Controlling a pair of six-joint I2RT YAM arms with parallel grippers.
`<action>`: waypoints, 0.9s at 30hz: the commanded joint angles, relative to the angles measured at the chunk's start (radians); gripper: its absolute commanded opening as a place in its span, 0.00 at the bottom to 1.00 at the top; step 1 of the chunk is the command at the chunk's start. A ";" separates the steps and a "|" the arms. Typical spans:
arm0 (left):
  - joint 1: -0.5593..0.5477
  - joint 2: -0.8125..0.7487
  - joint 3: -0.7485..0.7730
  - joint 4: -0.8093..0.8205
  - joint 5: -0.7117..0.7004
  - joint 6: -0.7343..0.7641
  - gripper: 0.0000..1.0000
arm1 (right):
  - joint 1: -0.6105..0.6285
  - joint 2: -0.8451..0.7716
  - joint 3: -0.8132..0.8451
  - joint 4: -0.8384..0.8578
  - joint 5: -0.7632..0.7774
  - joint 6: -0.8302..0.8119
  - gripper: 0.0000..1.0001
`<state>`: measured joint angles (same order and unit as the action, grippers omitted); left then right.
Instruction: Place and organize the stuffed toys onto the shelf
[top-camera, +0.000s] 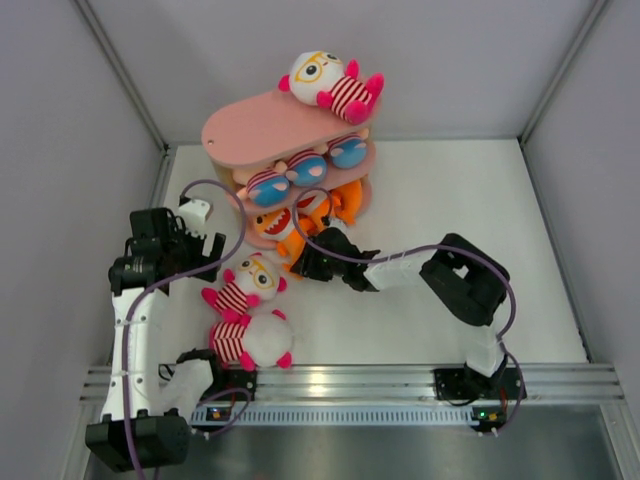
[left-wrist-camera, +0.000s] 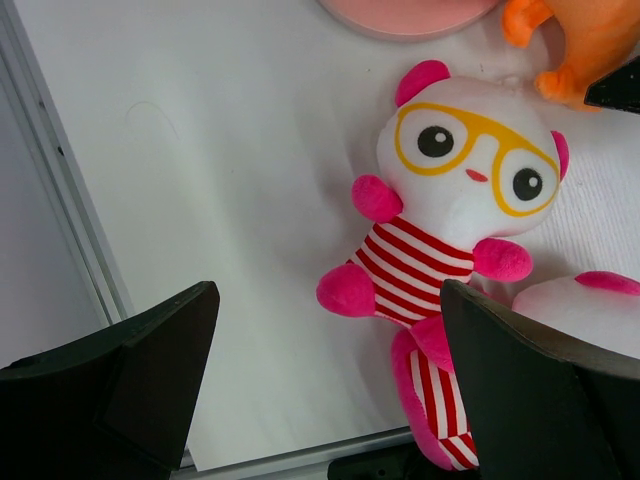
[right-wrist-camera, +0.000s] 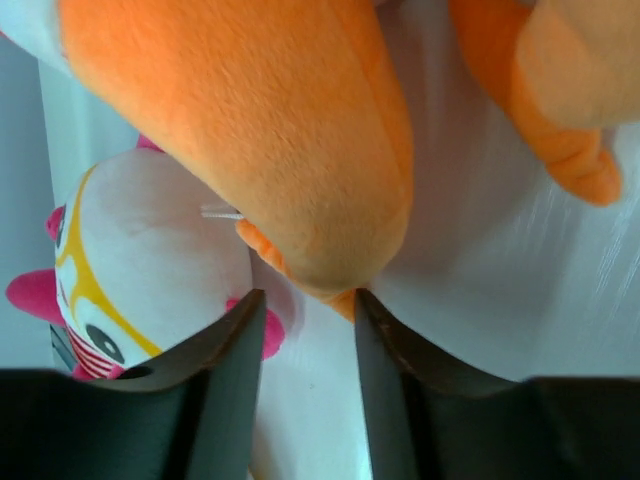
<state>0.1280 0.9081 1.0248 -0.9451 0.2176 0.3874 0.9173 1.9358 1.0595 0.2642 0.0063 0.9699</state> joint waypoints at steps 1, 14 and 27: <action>-0.008 0.005 0.041 0.014 -0.012 0.013 0.98 | 0.020 0.015 -0.023 0.119 0.102 0.107 0.37; -0.016 0.006 0.040 0.016 -0.015 0.011 0.98 | 0.026 -0.011 0.063 0.135 0.162 -0.008 0.00; -0.019 0.009 0.043 0.015 -0.029 0.021 0.98 | 0.015 0.061 0.214 0.112 0.129 -0.031 0.01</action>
<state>0.1139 0.9150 1.0325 -0.9451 0.1951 0.3954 0.9382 1.9694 1.2339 0.3405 0.1299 0.9539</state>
